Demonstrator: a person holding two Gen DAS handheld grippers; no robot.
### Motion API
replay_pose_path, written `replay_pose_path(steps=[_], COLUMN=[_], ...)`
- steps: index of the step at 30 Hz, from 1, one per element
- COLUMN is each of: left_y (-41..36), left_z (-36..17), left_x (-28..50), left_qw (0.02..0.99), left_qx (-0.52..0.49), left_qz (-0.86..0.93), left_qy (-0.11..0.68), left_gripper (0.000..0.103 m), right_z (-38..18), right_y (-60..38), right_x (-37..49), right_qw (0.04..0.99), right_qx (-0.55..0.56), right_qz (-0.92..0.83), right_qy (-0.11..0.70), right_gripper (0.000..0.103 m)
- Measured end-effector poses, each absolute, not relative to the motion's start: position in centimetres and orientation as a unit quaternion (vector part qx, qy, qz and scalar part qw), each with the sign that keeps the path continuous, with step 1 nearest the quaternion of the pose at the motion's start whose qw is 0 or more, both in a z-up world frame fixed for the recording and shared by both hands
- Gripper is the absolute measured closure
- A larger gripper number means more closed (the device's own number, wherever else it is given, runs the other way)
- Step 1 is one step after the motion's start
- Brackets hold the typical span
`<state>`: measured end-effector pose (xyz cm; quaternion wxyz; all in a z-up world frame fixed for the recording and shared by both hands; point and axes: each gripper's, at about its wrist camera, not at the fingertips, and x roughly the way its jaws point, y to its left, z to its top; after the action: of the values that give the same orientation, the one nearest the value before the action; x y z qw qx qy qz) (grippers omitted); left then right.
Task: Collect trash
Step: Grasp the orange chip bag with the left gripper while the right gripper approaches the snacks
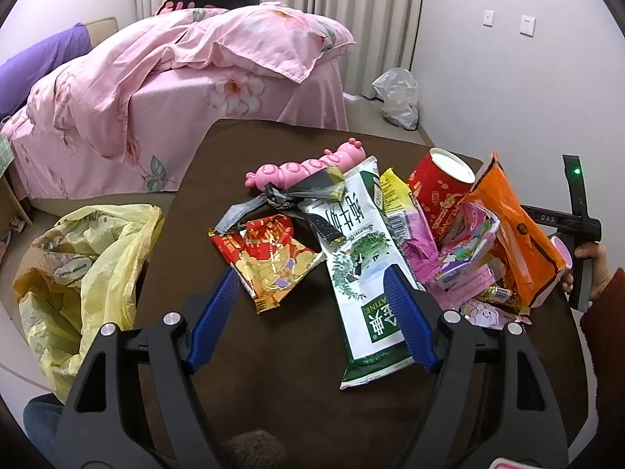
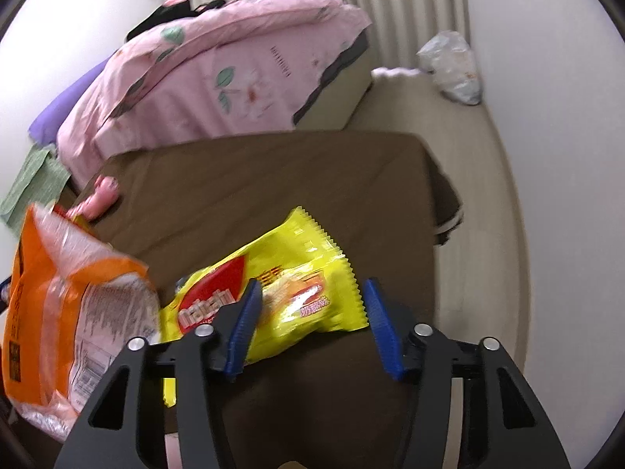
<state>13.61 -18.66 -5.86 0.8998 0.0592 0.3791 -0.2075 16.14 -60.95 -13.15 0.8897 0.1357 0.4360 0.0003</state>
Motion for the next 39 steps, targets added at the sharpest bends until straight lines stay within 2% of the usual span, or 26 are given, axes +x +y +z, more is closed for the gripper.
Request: replay_pose_path(steps=[1,2,4,5,9,14,18,19,21,25,31,36,39], left_y=[-18.8,-18.8,-18.7,-18.5,-17.3,-16.3,-18.6,-19.4,-21.5,-27.4,-33.5,-34.0,-32.0], left_z=[-6.0,-6.1,-6.0,-5.8,-5.5,-5.4,-3.8,-3.5,-2.9,-3.1,-6.2,-7.5,-6.2], left_x=[13.6,13.6,13.6,13.5,13.1,12.8,11.8,11.5,10.9,9.9,10.6,11.3,10.9], left_qw=[0.899,0.898,0.896,0.898,0.901,0.896,0.887,0.884,0.872,0.841,0.812,0.796,0.802], left_qx=[0.063,0.065,0.061,0.061,0.050,0.021,0.019,0.020,0.015,0.019,0.031,0.040,0.036], left_qz=[-0.207,-0.206,-0.209,-0.207,-0.202,-0.211,-0.265,-0.279,-0.318,-0.384,-0.387,-0.379,-0.380], left_qy=[0.380,0.383,0.386,0.383,0.380,0.391,0.378,0.375,0.371,0.381,0.435,0.471,0.460], left_gripper=[0.031,0.032,0.034,0.034,0.034,0.034,0.035,0.035,0.035,0.036,0.060,0.091,0.096], right_z=[-13.1,-12.9,-12.1,-11.3,-7.4,-5.3,-5.2,-5.3,-5.6,-6.0,-6.6,-6.6,-6.2], right_y=[-60.5,-60.2,-60.3,-60.2,-59.3,-58.2,-58.3,-58.5,-58.8,-59.7,-59.2,-59.1,-58.3], right_x=[16.0,16.0,15.9,15.7,14.6,13.7,11.6,11.2,10.3,8.4,6.1,5.4,5.9], right_qw=[0.891,0.891,0.892,0.895,0.911,0.913,0.918,0.918,0.917,0.916,0.914,0.915,0.915], right_qx=[0.127,0.127,0.133,0.131,0.113,0.086,0.056,0.058,0.065,0.097,0.102,0.121,0.127], right_qz=[0.010,0.018,0.017,0.019,0.020,-0.006,-0.071,-0.075,-0.089,-0.091,-0.106,-0.102,-0.097], right_qy=[0.437,0.436,0.432,0.425,0.396,0.398,0.386,0.384,0.382,0.377,0.379,0.370,0.370], right_gripper=[0.063,0.080,0.087,0.097,0.098,0.098,0.095,0.092,0.061,0.059,0.058,0.058,0.058])
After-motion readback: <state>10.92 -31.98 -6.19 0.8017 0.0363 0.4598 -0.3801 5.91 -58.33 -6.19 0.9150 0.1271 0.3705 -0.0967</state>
